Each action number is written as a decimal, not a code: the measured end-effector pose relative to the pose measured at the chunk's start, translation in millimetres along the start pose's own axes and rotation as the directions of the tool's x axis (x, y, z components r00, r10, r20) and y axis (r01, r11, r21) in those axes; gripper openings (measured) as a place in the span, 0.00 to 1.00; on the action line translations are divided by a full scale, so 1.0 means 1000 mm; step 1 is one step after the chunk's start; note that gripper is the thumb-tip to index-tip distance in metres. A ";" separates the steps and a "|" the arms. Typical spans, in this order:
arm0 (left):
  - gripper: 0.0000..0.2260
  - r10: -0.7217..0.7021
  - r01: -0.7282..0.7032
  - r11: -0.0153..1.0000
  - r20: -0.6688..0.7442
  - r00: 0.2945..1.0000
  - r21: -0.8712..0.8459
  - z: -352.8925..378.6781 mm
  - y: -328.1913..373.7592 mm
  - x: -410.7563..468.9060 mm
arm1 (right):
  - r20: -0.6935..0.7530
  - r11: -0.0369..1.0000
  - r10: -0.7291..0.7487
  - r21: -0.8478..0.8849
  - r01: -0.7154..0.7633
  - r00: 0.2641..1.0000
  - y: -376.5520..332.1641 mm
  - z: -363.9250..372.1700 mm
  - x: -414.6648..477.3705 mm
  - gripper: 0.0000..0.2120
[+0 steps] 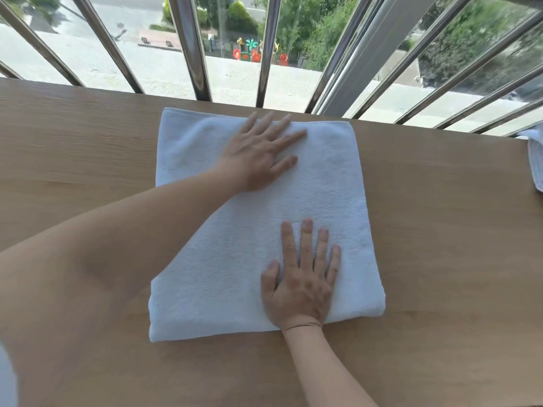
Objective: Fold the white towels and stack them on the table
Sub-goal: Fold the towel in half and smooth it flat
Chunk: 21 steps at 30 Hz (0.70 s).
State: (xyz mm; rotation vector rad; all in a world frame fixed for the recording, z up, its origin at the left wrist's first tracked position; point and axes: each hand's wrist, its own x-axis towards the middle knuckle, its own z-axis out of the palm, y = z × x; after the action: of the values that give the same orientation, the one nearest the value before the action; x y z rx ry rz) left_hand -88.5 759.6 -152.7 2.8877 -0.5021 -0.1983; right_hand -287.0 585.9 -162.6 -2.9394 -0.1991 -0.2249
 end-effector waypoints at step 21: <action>0.32 -0.554 0.551 0.832 -0.037 0.832 -0.065 -0.003 -0.033 -0.075 | 0.026 1.000 0.012 -0.021 -0.012 1.000 0.001 0.000 -0.001 0.31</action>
State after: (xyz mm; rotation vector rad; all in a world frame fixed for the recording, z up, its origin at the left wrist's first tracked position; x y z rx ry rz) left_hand -147.8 816.6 -149.5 2.8948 0.3652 -0.2104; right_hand -288.1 584.5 -163.0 -2.9650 -0.1841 -0.1879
